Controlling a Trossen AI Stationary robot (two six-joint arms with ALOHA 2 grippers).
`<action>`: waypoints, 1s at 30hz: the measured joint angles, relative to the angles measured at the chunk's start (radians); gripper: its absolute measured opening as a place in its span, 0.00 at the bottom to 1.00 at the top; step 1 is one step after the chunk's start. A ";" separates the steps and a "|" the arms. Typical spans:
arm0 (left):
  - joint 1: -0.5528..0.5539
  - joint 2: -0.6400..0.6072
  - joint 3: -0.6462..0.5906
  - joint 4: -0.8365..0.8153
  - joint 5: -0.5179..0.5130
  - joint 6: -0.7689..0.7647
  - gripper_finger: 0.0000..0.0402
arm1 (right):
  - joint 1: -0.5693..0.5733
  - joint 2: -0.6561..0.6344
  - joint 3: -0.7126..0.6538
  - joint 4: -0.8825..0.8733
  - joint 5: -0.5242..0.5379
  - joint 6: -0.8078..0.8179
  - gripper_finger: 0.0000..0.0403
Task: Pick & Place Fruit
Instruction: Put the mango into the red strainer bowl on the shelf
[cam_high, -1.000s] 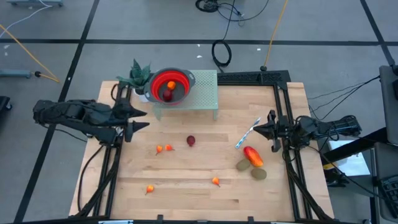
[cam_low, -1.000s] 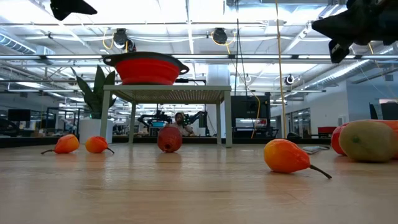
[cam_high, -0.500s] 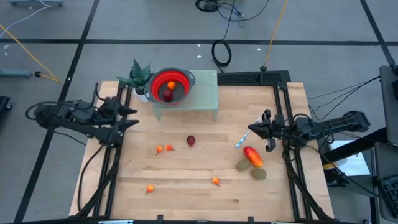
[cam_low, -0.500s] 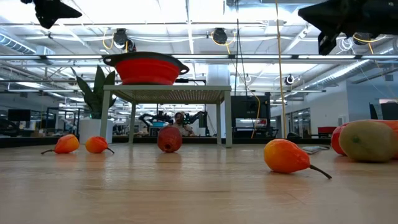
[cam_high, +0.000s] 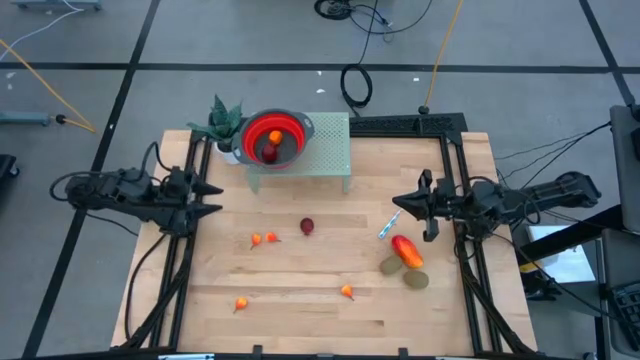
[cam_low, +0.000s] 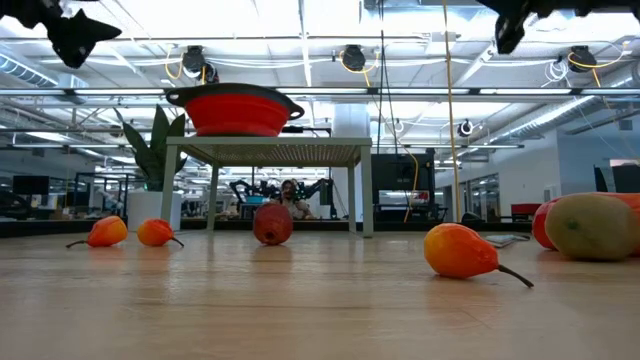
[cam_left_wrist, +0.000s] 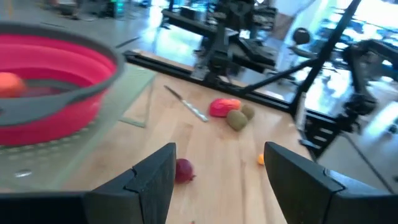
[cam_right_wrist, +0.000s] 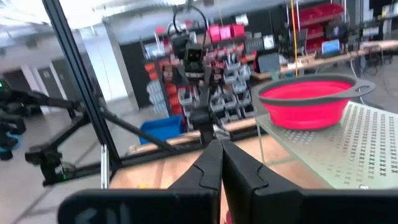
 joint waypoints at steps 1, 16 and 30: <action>0.000 -0.010 -0.015 0.014 0.018 0.001 0.61 | 0.000 0.015 0.030 -0.035 -0.002 0.000 0.00; 0.000 -0.066 -0.133 0.044 0.132 0.031 0.26 | 0.066 0.213 0.353 -0.336 -0.006 0.005 0.00; 0.000 -0.066 -0.170 0.046 0.161 0.096 0.01 | 0.150 0.489 0.717 -0.861 -0.005 0.234 0.00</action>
